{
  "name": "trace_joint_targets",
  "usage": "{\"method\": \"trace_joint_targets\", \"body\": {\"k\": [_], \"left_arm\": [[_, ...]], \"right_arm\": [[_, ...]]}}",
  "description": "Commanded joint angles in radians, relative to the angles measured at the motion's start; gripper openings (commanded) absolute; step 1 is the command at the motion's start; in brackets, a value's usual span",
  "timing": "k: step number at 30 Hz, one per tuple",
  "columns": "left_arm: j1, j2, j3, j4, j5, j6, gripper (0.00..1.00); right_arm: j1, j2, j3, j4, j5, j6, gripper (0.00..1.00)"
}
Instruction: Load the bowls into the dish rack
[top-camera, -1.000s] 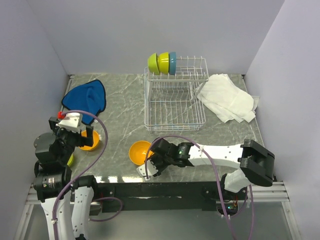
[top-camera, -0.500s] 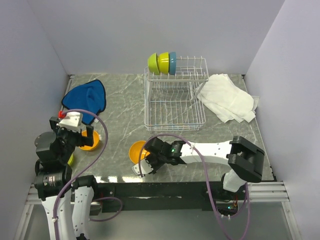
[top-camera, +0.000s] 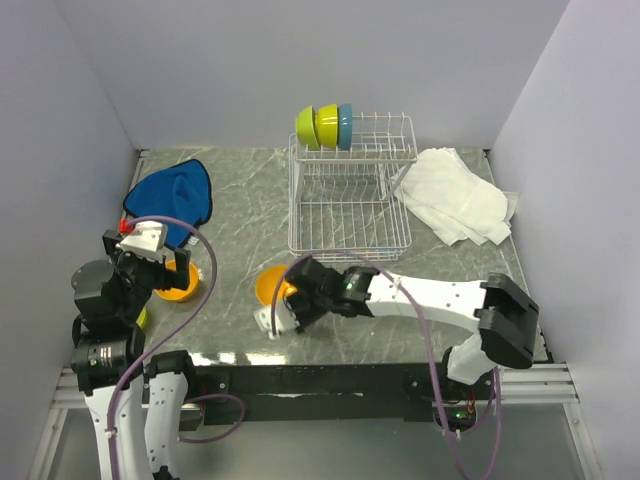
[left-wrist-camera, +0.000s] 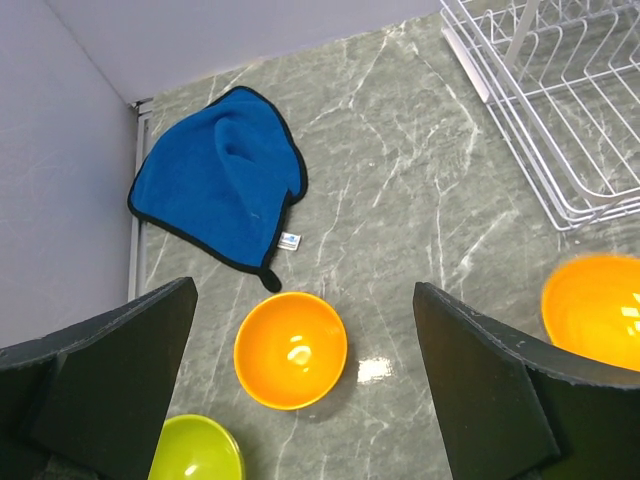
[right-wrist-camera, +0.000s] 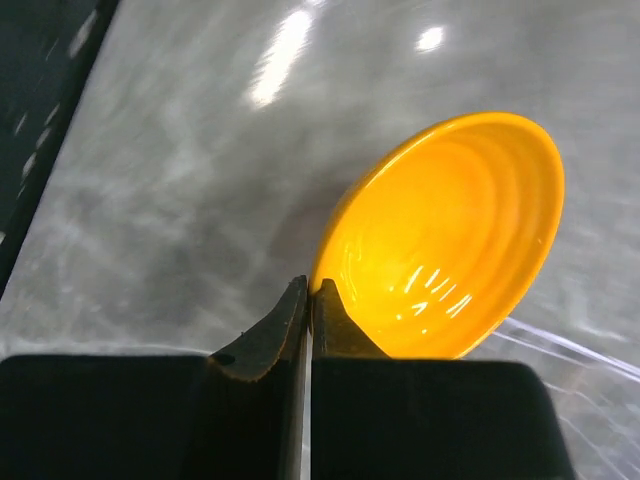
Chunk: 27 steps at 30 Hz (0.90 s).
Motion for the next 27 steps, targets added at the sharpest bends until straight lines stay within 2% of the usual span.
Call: {"method": "trace_joint_targets", "body": {"k": [1, 4, 8, 10, 11, 12, 15, 17, 19, 20, 21, 22, 27], "left_arm": [[0.005, 0.034, 0.054, 0.065, 0.051, -0.011, 0.97], [0.006, 0.092, 0.103, 0.101, 0.088, -0.012, 0.97], [0.005, 0.203, 0.164, 0.228, 0.227, -0.03, 0.97], [0.005, 0.304, 0.219, 0.286, 0.286, -0.069, 0.97], [0.005, 0.344, 0.243, 0.332, 0.309, -0.084, 0.97], [0.003, 0.426, 0.267, 0.357, 0.342, -0.136, 0.97], [-0.005, 0.592, 0.37, 0.404, 0.382, -0.207, 0.97], [-0.017, 0.693, 0.428, 0.409, 0.378, -0.205, 0.97], [-0.025, 0.753, 0.486, 0.395, 0.355, -0.176, 0.97], [-0.025, 0.805, 0.506, 0.388, 0.344, -0.163, 0.97], [-0.026, 0.832, 0.526, 0.366, 0.332, -0.141, 0.97], [-0.026, 0.853, 0.565, 0.357, 0.302, -0.135, 0.97], [-0.028, 0.974, 0.692, 0.241, 0.254, -0.035, 0.97]], "right_arm": [[-0.044, -0.125, 0.323, -0.012, -0.036, 0.172, 0.0], [-0.117, -0.13, 0.493, -0.025, -0.099, 0.339, 0.0], [-0.31, -0.112, 0.65, 0.036, -0.223, 0.625, 0.0], [-0.461, -0.099, 0.707, 0.076, -0.343, 0.801, 0.0], [-0.505, -0.084, 0.722, 0.127, -0.375, 0.862, 0.0], [-0.604, -0.076, 0.731, 0.161, -0.442, 0.995, 0.0], [-0.747, -0.035, 0.726, 0.372, -0.592, 1.321, 0.0], [-0.869, 0.003, 0.701, 0.567, -0.637, 1.537, 0.0], [-0.968, 0.07, 0.686, 0.766, -0.706, 1.681, 0.0], [-0.998, 0.103, 0.687, 0.831, -0.726, 1.863, 0.0], [-1.025, 0.138, 0.687, 0.897, -0.742, 1.953, 0.0], [-1.064, 0.19, 0.711, 0.911, -0.752, 1.987, 0.0], [-1.134, 0.255, 0.686, 1.052, -0.763, 2.154, 0.0]]}}
